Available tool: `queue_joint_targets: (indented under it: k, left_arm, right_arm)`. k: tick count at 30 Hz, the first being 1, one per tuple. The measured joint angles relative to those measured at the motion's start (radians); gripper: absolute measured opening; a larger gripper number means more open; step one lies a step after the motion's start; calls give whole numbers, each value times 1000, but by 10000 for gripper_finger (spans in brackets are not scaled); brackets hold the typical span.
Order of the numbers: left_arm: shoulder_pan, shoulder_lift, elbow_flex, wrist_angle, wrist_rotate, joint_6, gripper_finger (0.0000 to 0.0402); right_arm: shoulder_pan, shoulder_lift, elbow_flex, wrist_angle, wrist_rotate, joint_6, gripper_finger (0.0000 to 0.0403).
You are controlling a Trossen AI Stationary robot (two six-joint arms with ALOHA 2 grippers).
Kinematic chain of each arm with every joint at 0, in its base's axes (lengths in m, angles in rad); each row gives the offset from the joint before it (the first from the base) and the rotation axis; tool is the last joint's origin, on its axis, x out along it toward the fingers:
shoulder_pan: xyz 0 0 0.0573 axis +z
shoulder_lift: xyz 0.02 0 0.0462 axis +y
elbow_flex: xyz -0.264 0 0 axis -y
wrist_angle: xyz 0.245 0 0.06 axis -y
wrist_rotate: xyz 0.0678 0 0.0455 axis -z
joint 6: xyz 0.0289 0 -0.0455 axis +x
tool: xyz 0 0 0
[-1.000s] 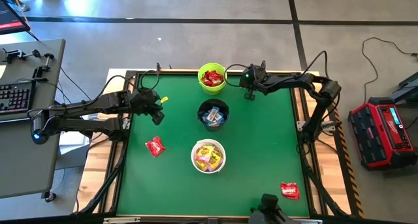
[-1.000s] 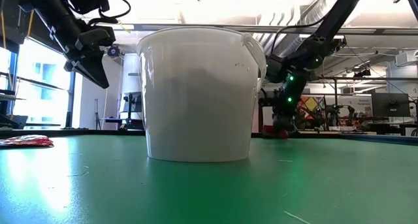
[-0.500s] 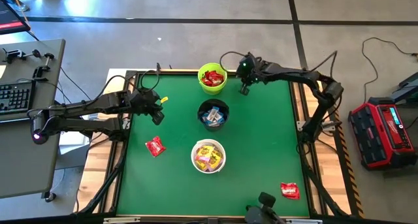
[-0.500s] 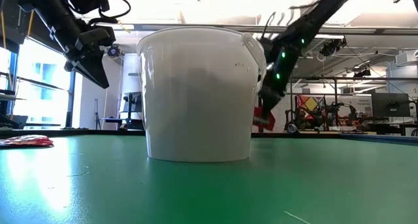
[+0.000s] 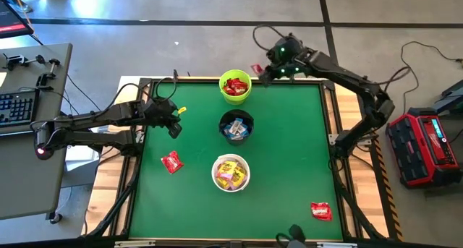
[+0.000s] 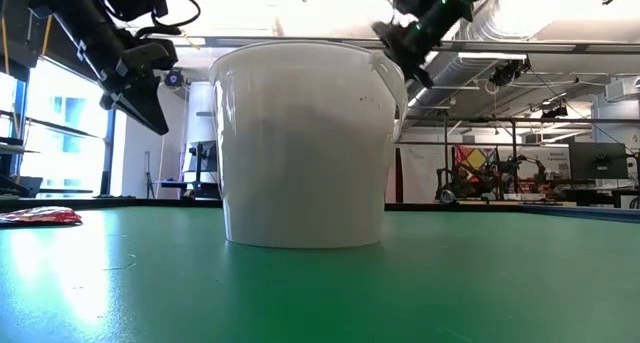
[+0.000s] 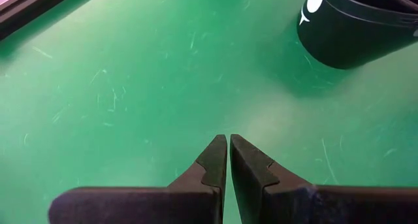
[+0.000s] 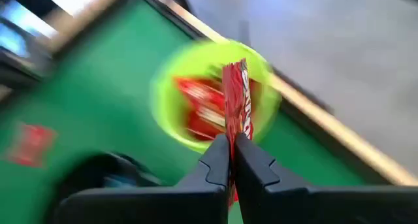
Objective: Sort candy by brand, put in halloween buckets
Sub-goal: Put the red candy into the green bucket
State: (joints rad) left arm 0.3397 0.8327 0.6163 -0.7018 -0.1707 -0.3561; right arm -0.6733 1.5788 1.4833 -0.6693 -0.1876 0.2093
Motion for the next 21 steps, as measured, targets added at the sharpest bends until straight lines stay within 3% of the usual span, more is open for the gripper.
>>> queue_joint_targets:
  k: [7, 21]
  left_arm:
    - [0, 0, 0, 5, 0, 1, 11]
    - [0, 0, 0, 21, 0, 10, 11]
  right_arm:
    - [64, 70, 18, 143, -52, 222, 0]
    - [78, 265, 17, 334, -73, 412, 0]
